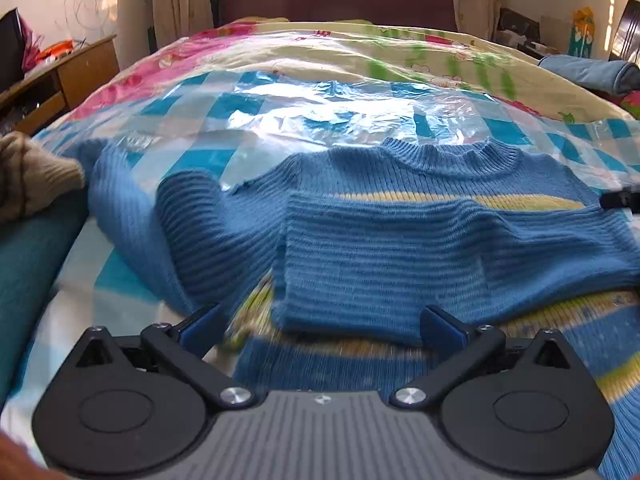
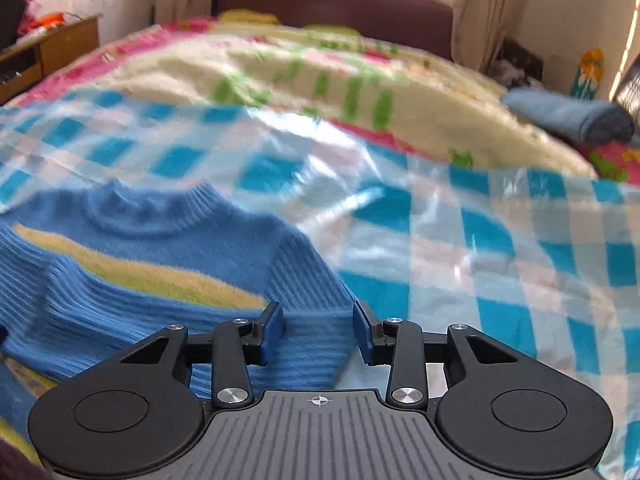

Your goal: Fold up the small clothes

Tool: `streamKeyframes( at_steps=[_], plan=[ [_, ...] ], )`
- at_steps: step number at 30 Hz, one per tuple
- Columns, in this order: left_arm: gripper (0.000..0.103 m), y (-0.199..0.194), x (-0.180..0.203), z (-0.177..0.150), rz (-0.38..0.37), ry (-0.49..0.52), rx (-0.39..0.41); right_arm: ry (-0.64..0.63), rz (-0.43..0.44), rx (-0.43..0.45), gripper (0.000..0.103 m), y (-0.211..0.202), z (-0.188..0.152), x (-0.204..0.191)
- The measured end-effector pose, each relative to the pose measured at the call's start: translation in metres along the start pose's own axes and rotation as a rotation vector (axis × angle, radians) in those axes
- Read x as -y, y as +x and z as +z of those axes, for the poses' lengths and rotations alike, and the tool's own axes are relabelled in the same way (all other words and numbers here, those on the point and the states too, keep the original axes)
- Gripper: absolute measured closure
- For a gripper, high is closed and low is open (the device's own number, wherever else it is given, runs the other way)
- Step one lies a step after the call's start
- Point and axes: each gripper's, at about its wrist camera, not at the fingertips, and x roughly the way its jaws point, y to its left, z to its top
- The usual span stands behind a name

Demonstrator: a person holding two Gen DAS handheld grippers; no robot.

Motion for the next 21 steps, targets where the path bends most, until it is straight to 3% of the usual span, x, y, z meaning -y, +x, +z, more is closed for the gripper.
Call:
streamKeyframes(
  at_steps=[5, 11, 15, 18, 19, 21],
  plan=[
    [0.000, -0.010, -0.014, -0.009, -0.001, -0.051, -0.039, -0.063, 0.257, 0.050, 0.065, -0.027, 0.014, -0.054],
    [0.000, -0.036, -0.034, -0.017, -0.010, -0.091, 0.001, -0.270, 0.512, 0.044, 0.063, -0.032, 0.011, -0.139],
    [0.000, -0.050, -0.050, -0.024, 0.003, -0.107, 0.023, -0.348, 0.573, 0.015, 0.062, -0.024, 0.006, -0.178],
    [0.000, -0.055, -0.054, -0.026, 0.020, -0.092, 0.044, -0.368, 0.557, 0.000, 0.063, -0.012, 0.005, -0.196],
    [0.000, -0.057, -0.055, -0.027, 0.020, -0.088, 0.051, -0.366, 0.560, -0.012, 0.065, -0.009, 0.005, -0.200],
    [0.000, -0.057, -0.057, -0.027, 0.017, -0.091, 0.057, -0.363, 0.559, -0.030, 0.087, -0.006, 0.004, -0.203]
  ],
)
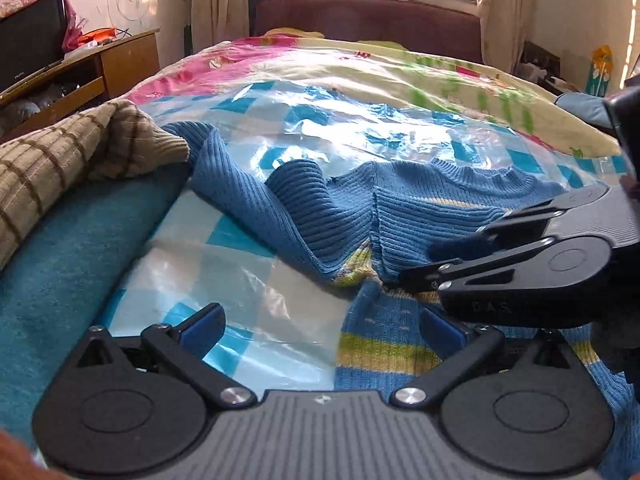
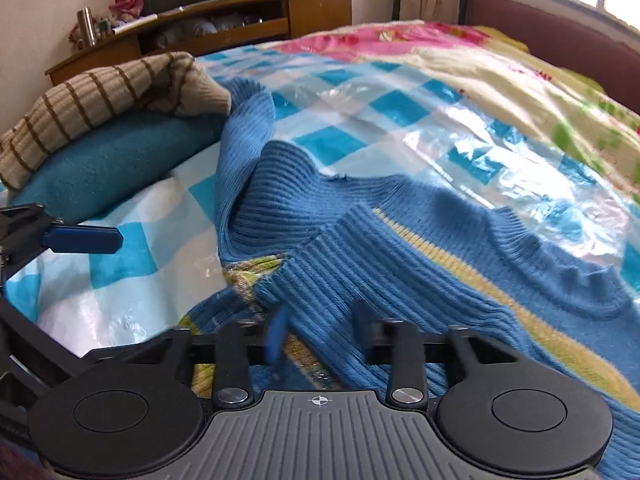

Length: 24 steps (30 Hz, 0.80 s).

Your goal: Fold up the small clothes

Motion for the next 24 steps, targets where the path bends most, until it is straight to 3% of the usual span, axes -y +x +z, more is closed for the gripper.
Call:
streamKeyframes(
  at_steps=[8, 12, 19, 24],
  plan=[
    [0.000, 0.001, 0.001, -0.002, -0.018, -0.007, 0.001, 0.106, 0.047, 0.072, 0.094, -0.012, 0.011, 0.001],
    [0.000, 0.004, 0.007, -0.003, -0.018, 0.011, -0.010, 0.121, 0.055, 0.027, 0.093, 0.001, 0.007, 0.002],
    [0.000, -0.003, 0.011, 0.007, -0.039, 0.017, 0.025, 0.239, 0.111, 0.084, 0.087, -0.026, 0.000, 0.024],
    [0.000, 0.002, 0.026, 0.033, -0.070, 0.009, 0.106, 0.343, 0.028, 0.135, 0.085, -0.064, -0.020, 0.056]
  ],
)
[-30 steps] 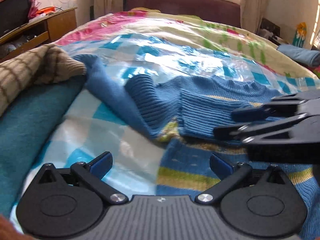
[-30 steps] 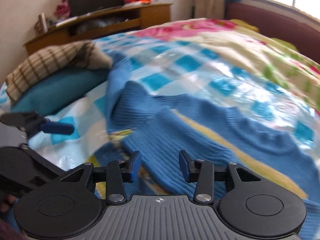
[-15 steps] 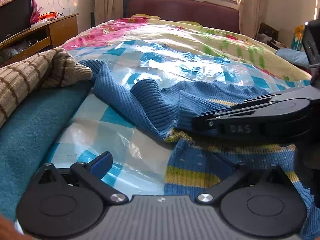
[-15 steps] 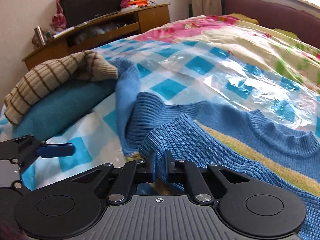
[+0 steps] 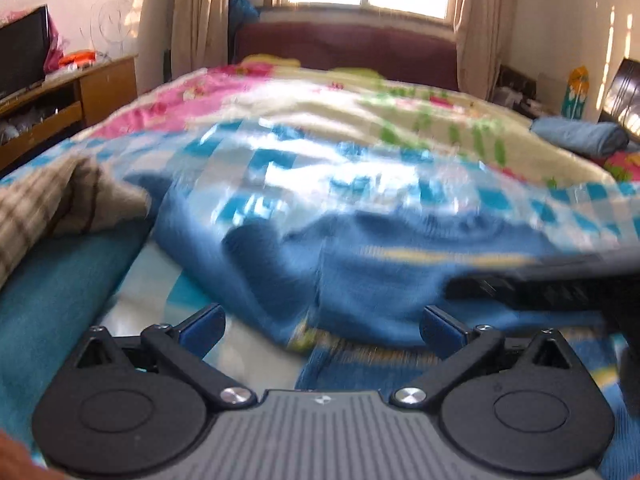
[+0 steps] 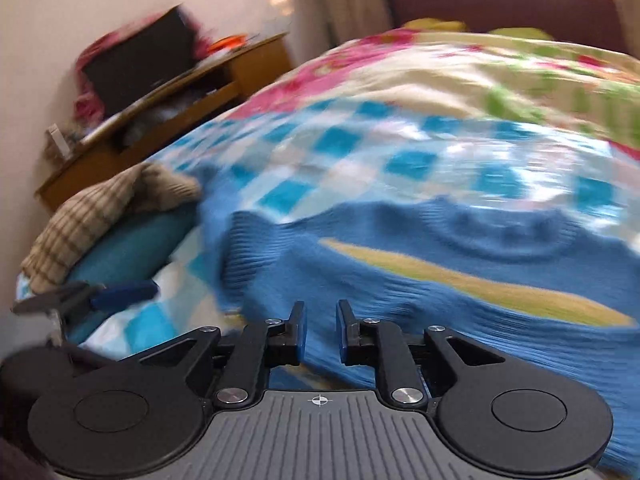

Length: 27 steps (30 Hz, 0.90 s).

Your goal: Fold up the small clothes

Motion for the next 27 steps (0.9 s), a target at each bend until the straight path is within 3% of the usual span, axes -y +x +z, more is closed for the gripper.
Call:
streamKeyframes(
  at_steps=[4, 6, 9, 11, 15, 18, 22, 27],
  plan=[
    [0.000, 0.022, 0.011, 0.010, -0.009, -0.040, 0.012, 0.100, -0.163, 0.001, 0.084, -0.014, -0.014, 0.043],
    [0.000, 0.039, 0.016, 0.005, 0.035, -0.038, -0.025, 0.151, -0.247, -0.027, 0.087, -0.014, -0.025, 0.064],
    [0.000, 0.064, 0.014, -0.010, 0.090, -0.049, -0.167, 0.206, -0.264, -0.048, 0.087, -0.019, -0.033, 0.079],
    [0.000, 0.060, 0.007, -0.014, 0.082, -0.096, -0.169, 0.179, -0.275, -0.048, 0.084, -0.022, -0.026, 0.067],
    [0.000, 0.045, 0.002, -0.010, 0.103, -0.116, -0.111, 0.106, -0.176, -0.017, 0.083, -0.016, 0.002, 0.034],
    [0.000, 0.043, -0.005, -0.012, 0.098, -0.153, -0.113, 0.053, -0.066, -0.024, 0.083, 0.005, 0.031, 0.002],
    [0.000, 0.049, -0.013, -0.018, 0.090, -0.175, -0.132, -0.007, 0.057, -0.076, 0.083, 0.049, 0.066, -0.037],
    [0.000, 0.054, -0.019, -0.023, 0.067, -0.192, -0.142, -0.055, 0.132, -0.156, 0.083, 0.114, 0.093, -0.068]
  ],
)
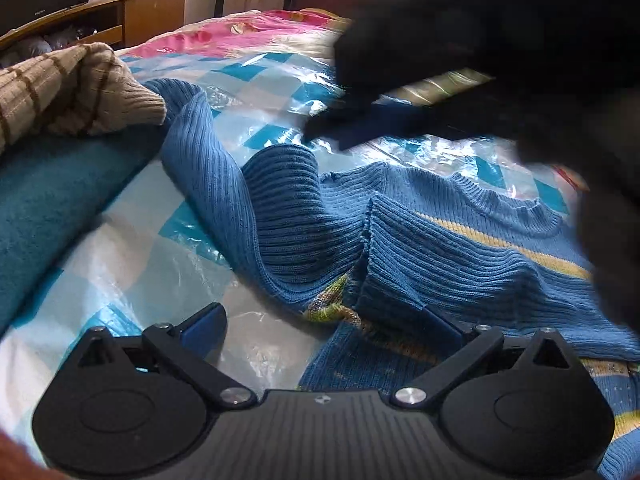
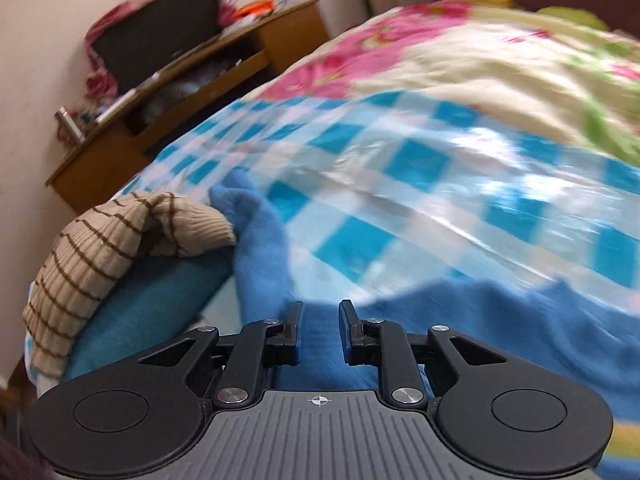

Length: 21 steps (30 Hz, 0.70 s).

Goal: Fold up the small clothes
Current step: 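Grasp the cuff of the other sleeve with the right gripper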

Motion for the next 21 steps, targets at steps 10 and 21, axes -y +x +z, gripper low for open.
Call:
streamKeyframes(
  at_steps=[10, 21],
  plan=[
    [0.000, 0.002, 0.004, -0.006, 0.004, 0.023, 0.013, 0.071, 0.131, -0.021, 0.083, 0.074, 0.058, -0.002],
    [0.000, 0.002, -0.001, -0.004, -0.014, 0.000, 0.010, 0.094, 0.249, -0.022, 0.083, 0.124, 0.102, -0.019]
  ],
)
